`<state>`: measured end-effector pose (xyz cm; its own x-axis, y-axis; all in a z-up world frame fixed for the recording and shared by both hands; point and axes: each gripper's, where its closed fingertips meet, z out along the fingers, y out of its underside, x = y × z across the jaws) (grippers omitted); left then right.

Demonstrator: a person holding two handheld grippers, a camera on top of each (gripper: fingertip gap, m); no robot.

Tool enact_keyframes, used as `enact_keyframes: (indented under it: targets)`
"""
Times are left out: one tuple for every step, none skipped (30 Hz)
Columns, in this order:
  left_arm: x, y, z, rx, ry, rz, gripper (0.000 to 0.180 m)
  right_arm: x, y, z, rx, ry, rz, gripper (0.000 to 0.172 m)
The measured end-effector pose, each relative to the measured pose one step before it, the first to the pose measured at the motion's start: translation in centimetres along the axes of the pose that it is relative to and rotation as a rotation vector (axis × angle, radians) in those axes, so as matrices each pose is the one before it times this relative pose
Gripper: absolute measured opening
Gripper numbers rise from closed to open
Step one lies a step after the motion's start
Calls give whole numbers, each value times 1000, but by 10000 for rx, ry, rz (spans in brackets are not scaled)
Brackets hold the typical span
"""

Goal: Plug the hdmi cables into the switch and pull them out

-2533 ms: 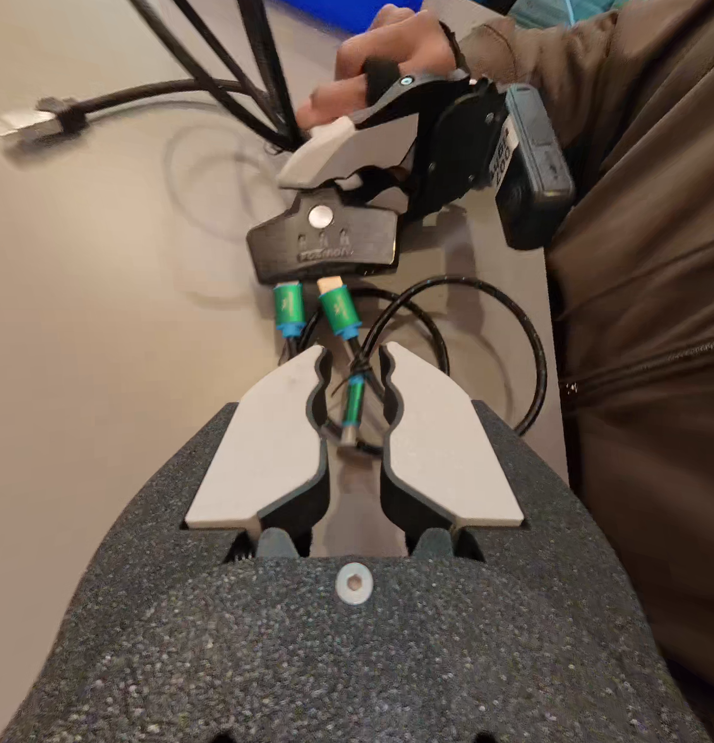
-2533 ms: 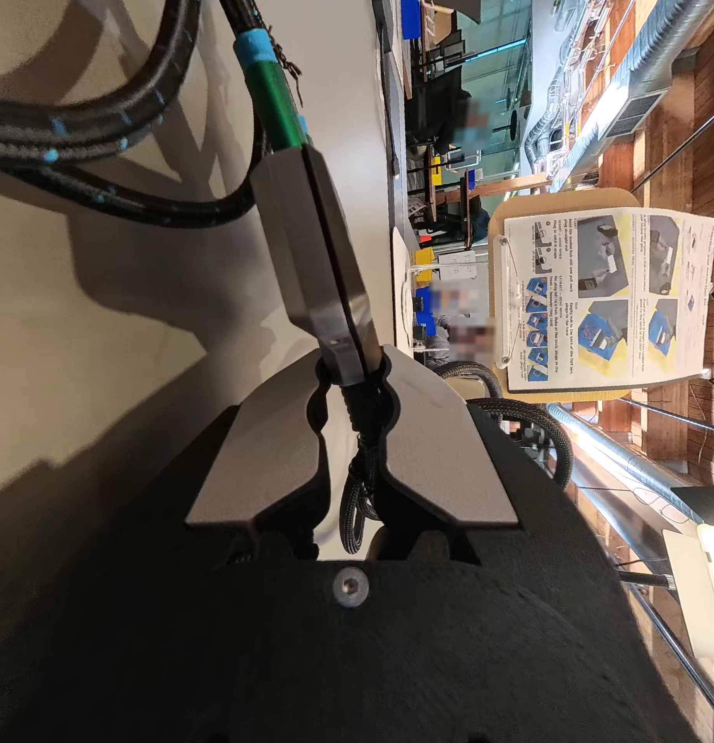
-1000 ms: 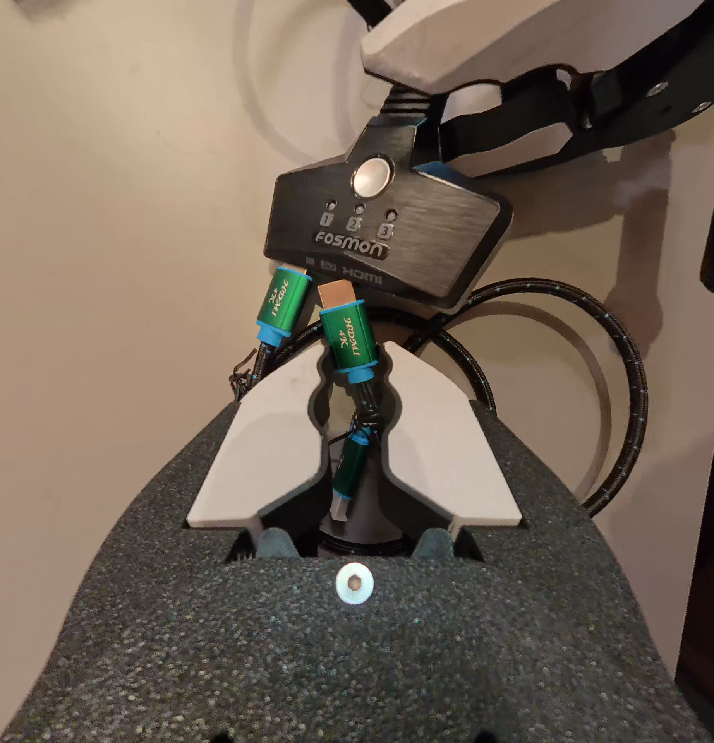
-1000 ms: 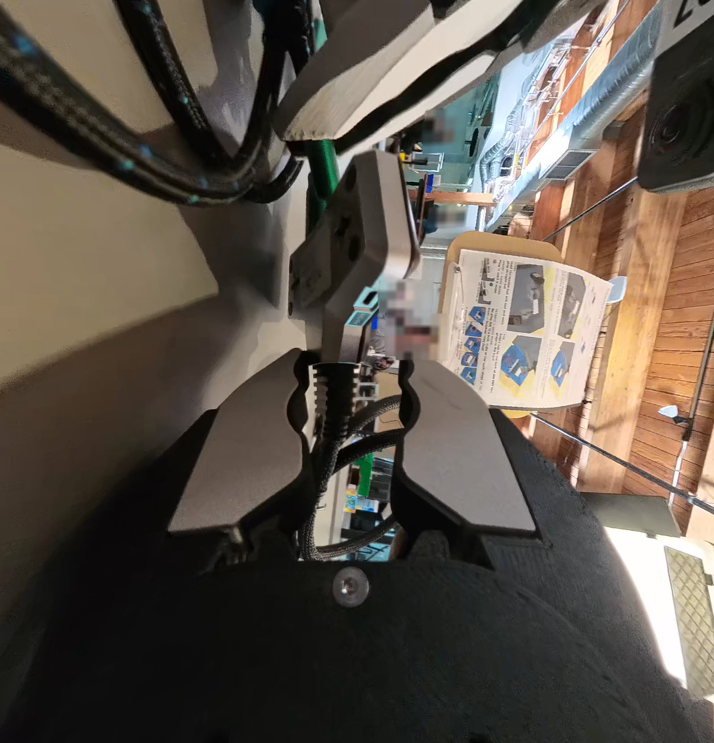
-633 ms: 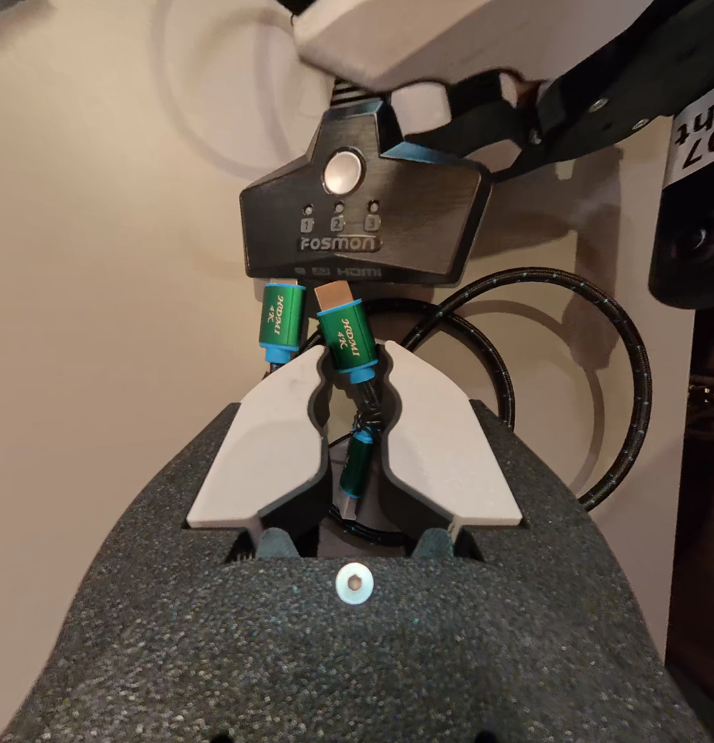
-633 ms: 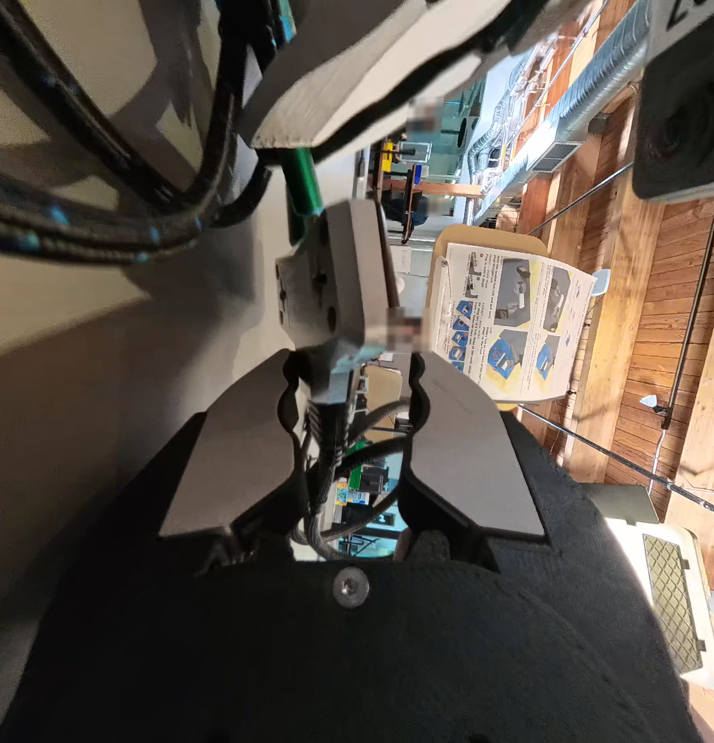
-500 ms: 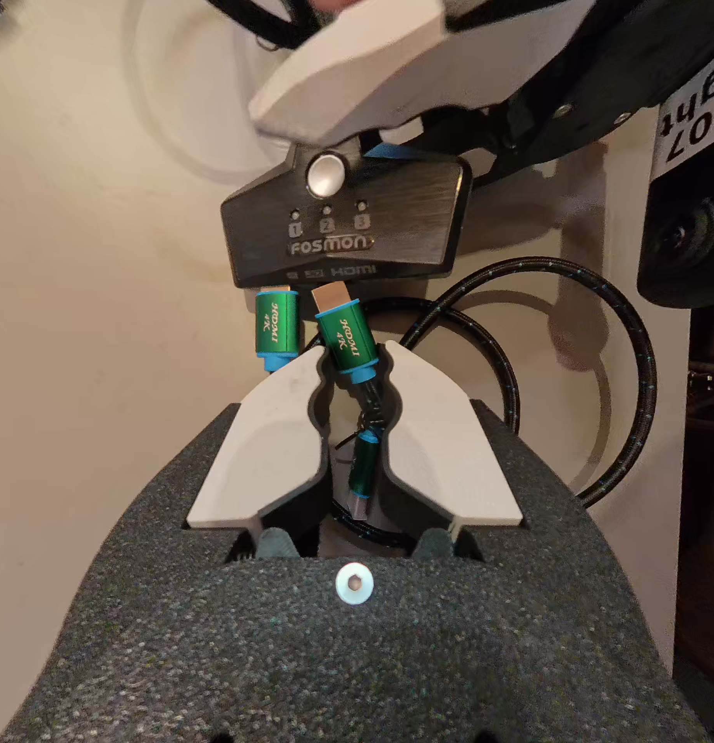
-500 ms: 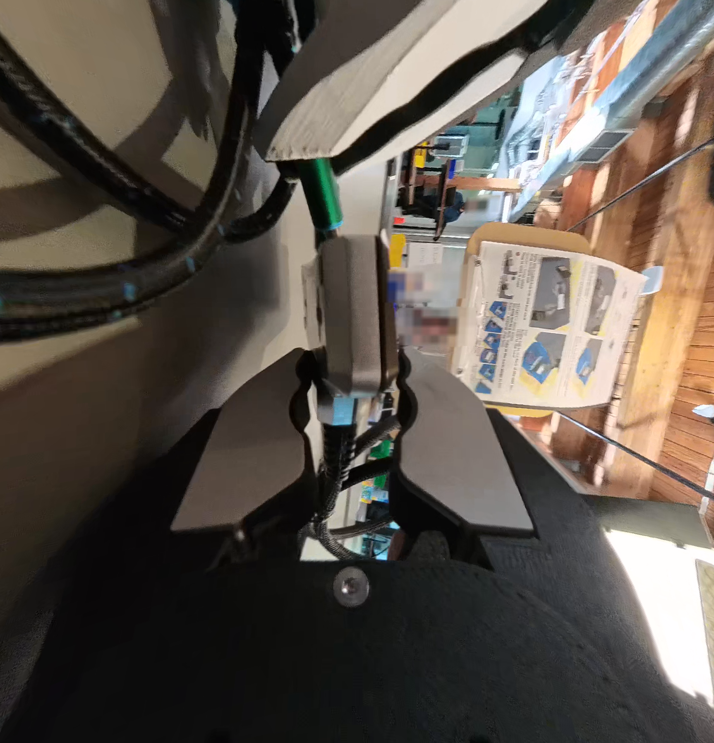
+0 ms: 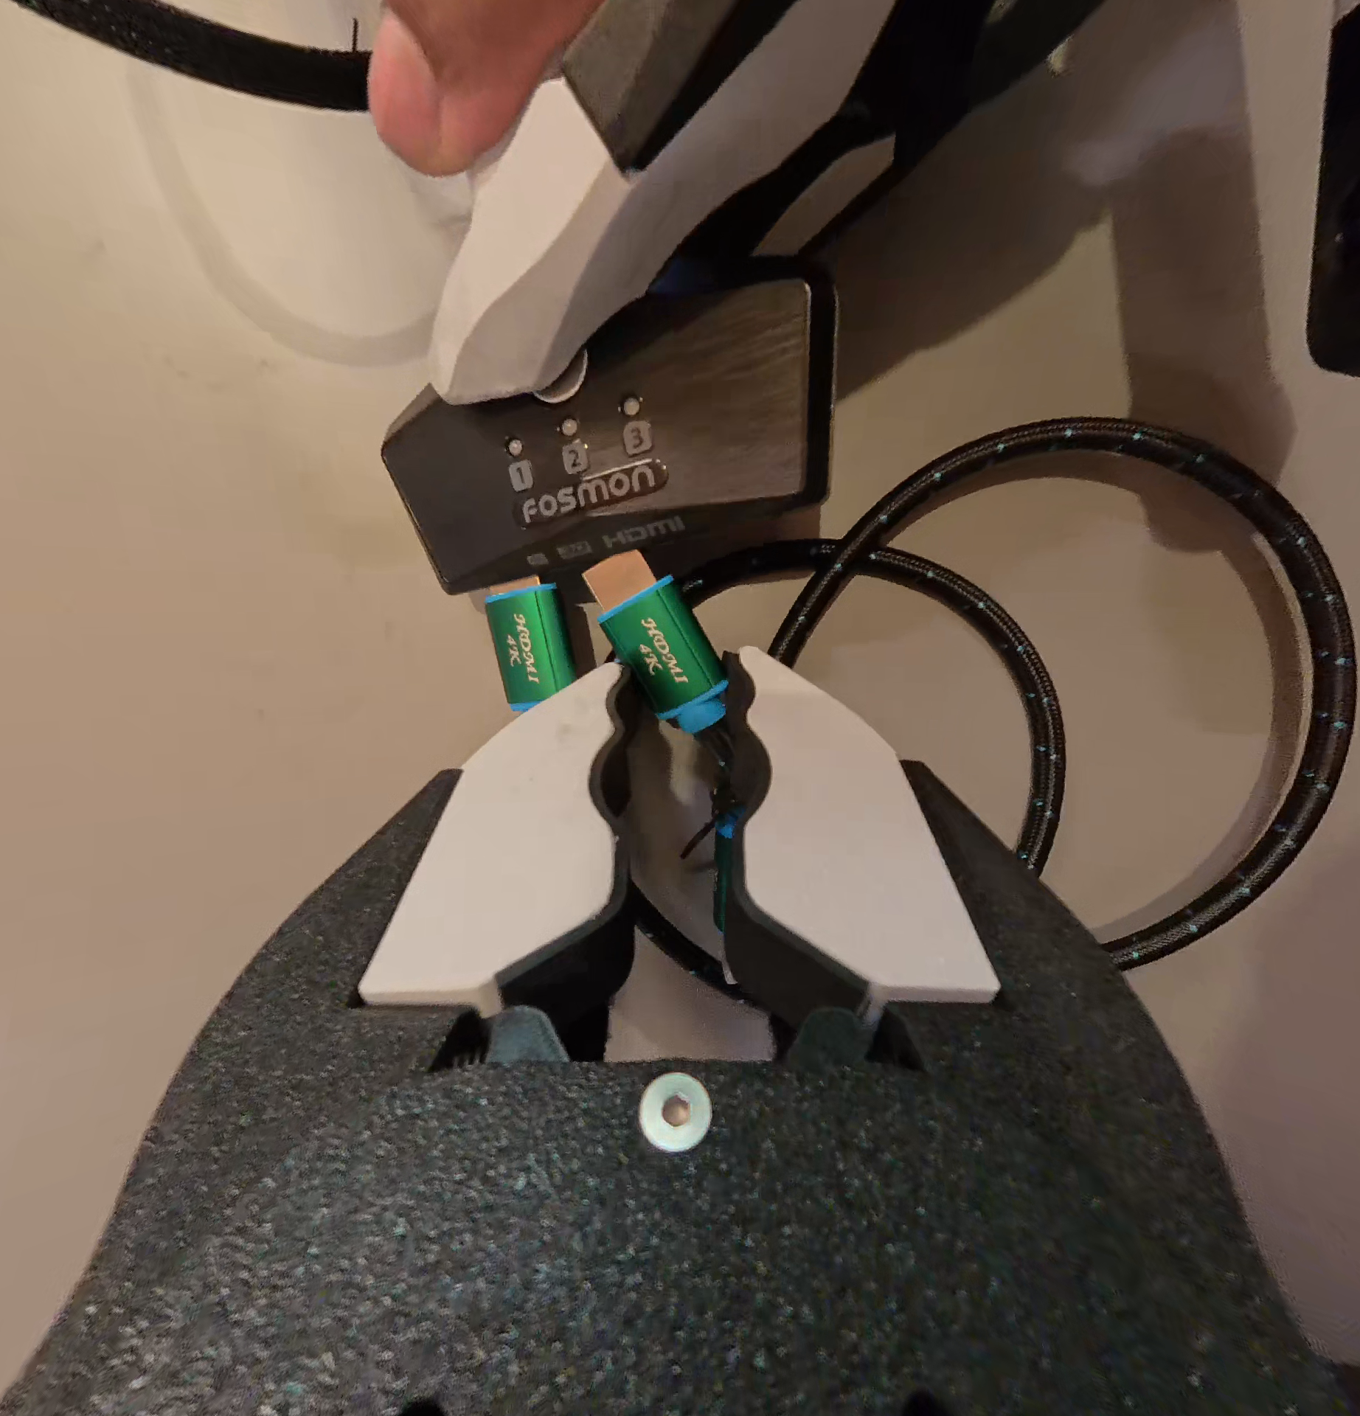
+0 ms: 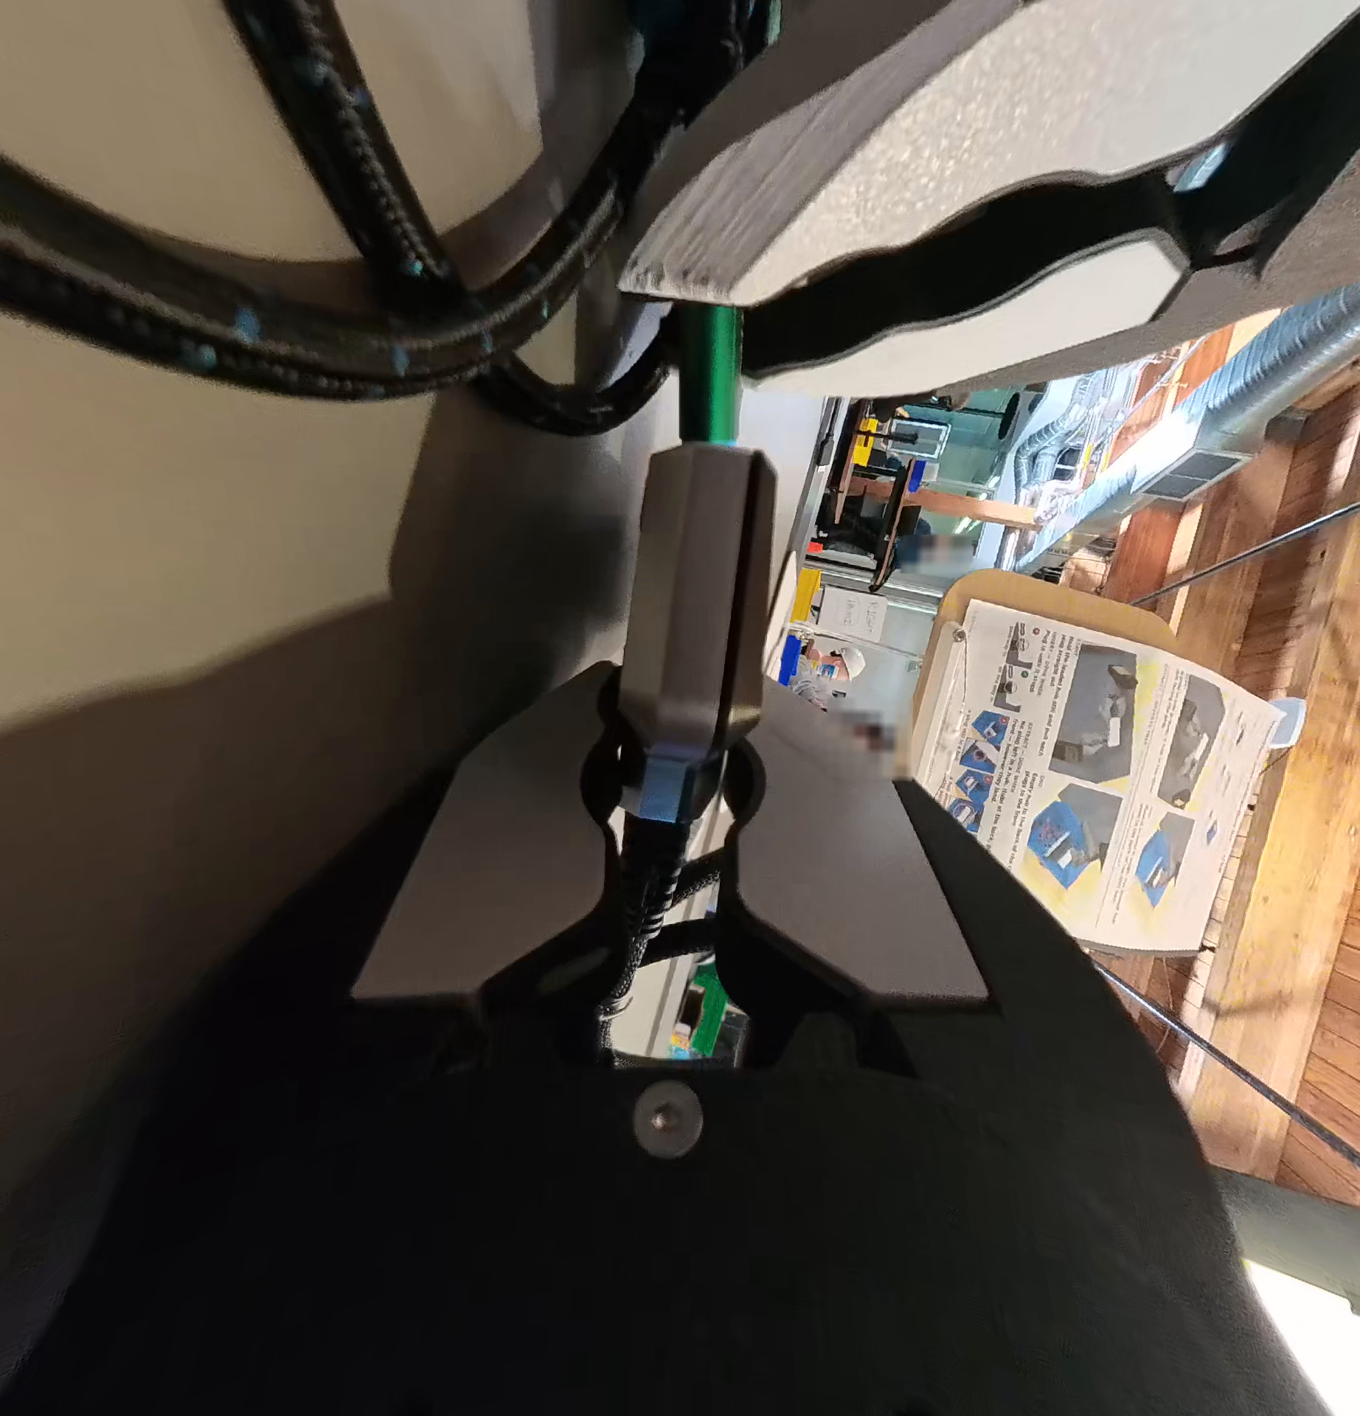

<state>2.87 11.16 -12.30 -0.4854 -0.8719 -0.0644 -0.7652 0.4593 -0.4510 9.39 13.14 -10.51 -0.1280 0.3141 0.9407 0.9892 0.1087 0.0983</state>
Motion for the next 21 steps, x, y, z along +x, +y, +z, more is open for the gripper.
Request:
enact_keyframes:
  targets:
    - [-117,-65,10,63,-66,-95,23,-8,37,59,-13,-23,28,22]
    - [-196,-128,10,146,-129,-101,24,-23,118,71,-61,-30,101,22]
    - [-87,-70,35,108,-56,-112,24,-32,98,48,-37,-53,143,22]
    - [-86,-66,-22,98,-46,-152,24,14,93,34,-47,-36,182,22]
    - [-161,-61,-59,65,-141,-52,23,32,111,36,-87,-25,152,22]
    - [-201,-12,-60,8,-227,101,23,40,83,24,-78,-12,112,22]
    - [-296,19,-41,-32,-333,172,24,50,16,3,-37,-10,93,22]
    - [-277,35,-20,-43,-332,193,27,5,-22,-8,-19,-21,65,22]
    - [-57,45,19,-52,-165,168,27,7,-50,1,2,-13,58,22]
    - [35,54,54,-69,-95,172,27,-2,-67,-2,52,-17,42,22]
    - [-61,-31,8,-15,-156,213,27,-35,-8,9,29,-26,39,22]
    - [-42,-33,-38,-27,-148,324,27,-3,-49,-10,90,-12,48,22]
    - [141,-9,-35,-49,-56,518,25,4,-99,-45,119,-22,67,22]
    - [-56,81,-4,-97,-252,635,23,-9,-146,-62,129,-33,37,22]
    - [26,-41,-58,-40,-219,687,22,17,-176,-66,126,5,7,22]
    - [98,0,-105,-57,-148,638,22,-6,-154,-73,123,-7,-15,22]
    - [65,-43,-108,0,-116,427,22,-15,-110,-49,120,3,-13,22]
    - [66,-73,-71,19,-74,285,22,-26,-54,-34,101,7,-33,22]
    - [163,-127,-86,63,-28,361,22,-50,-40,-40,112,-5,-27,22]
    - [100,-62,-61,7,-75,364,22,-38,-93,-66,132,1,3,22]
    - [71,-102,-46,39,-75,314,21,-26,-88,-65,105,0,-35,22]
